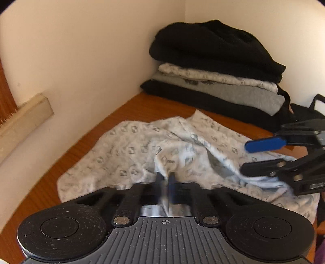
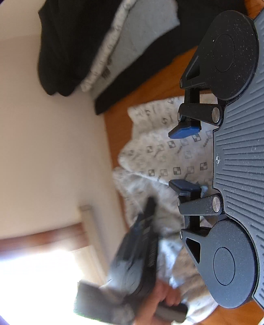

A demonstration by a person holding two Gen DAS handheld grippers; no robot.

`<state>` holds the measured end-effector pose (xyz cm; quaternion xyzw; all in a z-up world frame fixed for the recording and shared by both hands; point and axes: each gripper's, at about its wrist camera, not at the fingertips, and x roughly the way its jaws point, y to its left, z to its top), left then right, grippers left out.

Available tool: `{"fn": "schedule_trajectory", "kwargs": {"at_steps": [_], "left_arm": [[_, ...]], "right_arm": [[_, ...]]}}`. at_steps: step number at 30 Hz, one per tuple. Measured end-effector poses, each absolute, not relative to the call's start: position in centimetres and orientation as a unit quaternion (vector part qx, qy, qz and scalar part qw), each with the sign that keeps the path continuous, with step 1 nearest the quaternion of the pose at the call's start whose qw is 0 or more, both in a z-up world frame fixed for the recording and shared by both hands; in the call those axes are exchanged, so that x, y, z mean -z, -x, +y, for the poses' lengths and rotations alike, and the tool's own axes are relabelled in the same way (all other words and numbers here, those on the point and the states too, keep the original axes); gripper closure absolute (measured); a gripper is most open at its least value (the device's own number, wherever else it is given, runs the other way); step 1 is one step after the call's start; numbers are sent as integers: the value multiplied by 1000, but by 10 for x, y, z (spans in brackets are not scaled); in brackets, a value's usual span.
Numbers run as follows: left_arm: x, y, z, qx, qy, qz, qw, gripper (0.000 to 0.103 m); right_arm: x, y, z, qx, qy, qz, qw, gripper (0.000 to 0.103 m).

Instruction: Fold clothes

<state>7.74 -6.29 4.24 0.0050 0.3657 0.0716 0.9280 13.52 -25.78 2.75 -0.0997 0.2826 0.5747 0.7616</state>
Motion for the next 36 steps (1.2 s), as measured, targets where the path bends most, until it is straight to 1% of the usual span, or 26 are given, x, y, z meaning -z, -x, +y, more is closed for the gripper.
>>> {"fn": "schedule_trajectory", "kwargs": {"at_steps": [1,6,9,12,14,15,16,17,18,19,20,23,27,28,33,35,36], "left_arm": [[-47,-73,-60,-83,-13,355,931,99],[-90,-41,-31,-143,-38,300,942,99],[-119,-24,-8,-175,-33,276,945,99],[-139,-11,9,-214,-37,249,944,99],[-143,-7,17,-219,-18,253,942,97],[-142,-5,18,-211,-7,258,943,91],[-141,-3,20,-203,4,263,943,85],[-139,0,20,-197,7,265,944,72],[-138,3,19,-192,6,266,945,56],[-136,6,18,-189,1,268,945,46],[-135,8,18,-185,-3,271,945,45],[-130,25,19,-173,-4,281,944,42],[-123,72,21,-170,-10,286,943,30],[-120,85,24,-172,-11,290,941,30],[-106,155,46,-208,0,308,928,28],[-101,185,56,-229,10,311,922,27],[-98,202,60,-242,18,311,919,27]], "right_arm": [[-25,-136,-257,-576,105,290,758,100],[-32,-141,-286,-534,128,267,792,100],[-53,-148,-315,-490,148,234,827,100],[-75,-153,-342,-468,159,223,840,100],[-81,-154,-349,-473,162,229,836,97],[-83,-153,-351,-476,160,227,834,97],[-84,-150,-347,-480,160,225,833,91],[-85,-147,-343,-483,160,222,831,84],[-86,-142,-336,-495,156,218,827,81],[-86,-137,-328,-509,150,217,819,76],[-87,-131,-320,-524,143,216,811,71],[-83,-113,-293,-572,120,225,780,68],[-64,-88,-256,-625,105,247,733,64],[-59,-80,-247,-633,111,251,724,62],[-42,-51,-209,-657,138,264,692,61],[-38,-46,-198,-666,139,268,682,57],[-36,-45,-195,-666,138,271,681,56]]}}
